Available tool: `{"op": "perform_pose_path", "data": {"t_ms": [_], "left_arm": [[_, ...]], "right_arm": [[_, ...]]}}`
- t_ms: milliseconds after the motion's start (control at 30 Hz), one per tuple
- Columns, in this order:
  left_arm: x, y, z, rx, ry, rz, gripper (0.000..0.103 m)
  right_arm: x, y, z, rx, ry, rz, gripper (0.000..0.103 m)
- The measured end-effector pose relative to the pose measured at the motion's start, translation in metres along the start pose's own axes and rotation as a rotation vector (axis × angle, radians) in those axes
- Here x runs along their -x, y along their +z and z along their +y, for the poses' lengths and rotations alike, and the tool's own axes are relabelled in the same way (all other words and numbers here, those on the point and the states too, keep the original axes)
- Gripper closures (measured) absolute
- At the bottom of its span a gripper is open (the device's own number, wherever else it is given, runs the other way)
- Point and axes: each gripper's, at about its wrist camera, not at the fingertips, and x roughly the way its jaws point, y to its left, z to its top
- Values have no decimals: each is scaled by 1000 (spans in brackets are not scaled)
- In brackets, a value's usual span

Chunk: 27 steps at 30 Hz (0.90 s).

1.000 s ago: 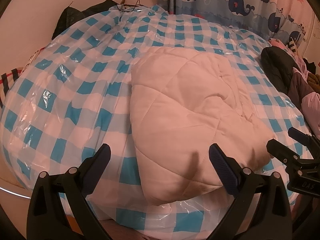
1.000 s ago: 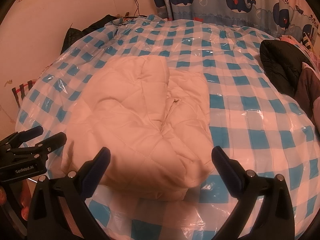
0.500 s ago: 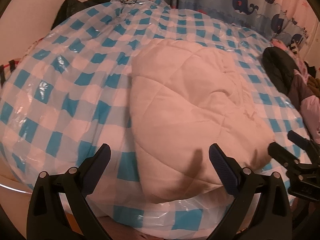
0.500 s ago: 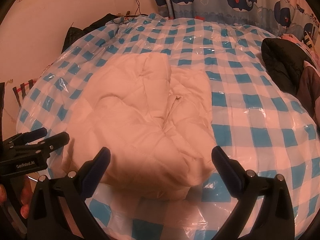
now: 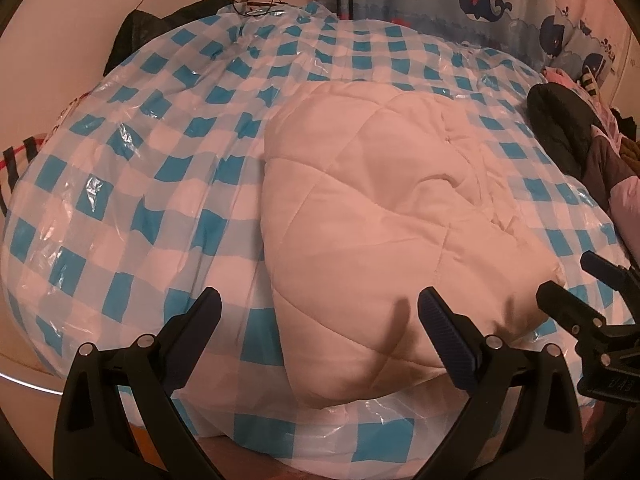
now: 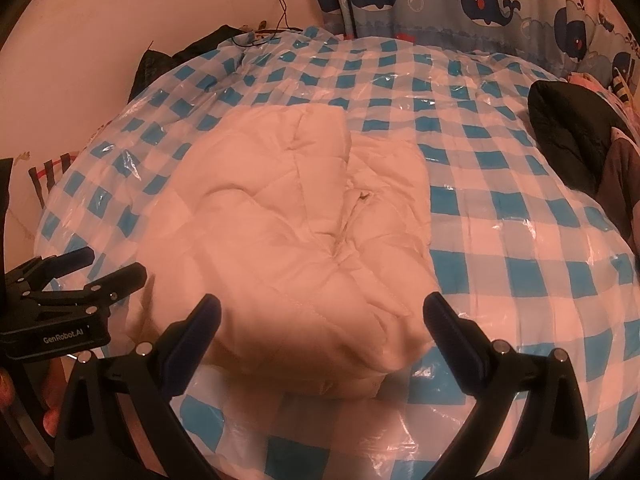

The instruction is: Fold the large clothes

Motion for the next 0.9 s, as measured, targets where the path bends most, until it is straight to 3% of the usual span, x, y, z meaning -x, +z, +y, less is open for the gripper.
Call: {"op": "perform_pose_path", "data": {"t_ms": [900], "left_arm": [[2,2,-3,-6,-6,-1,8]], "right_arm": [[1,0,-1,-2,3,-4,5]]}}
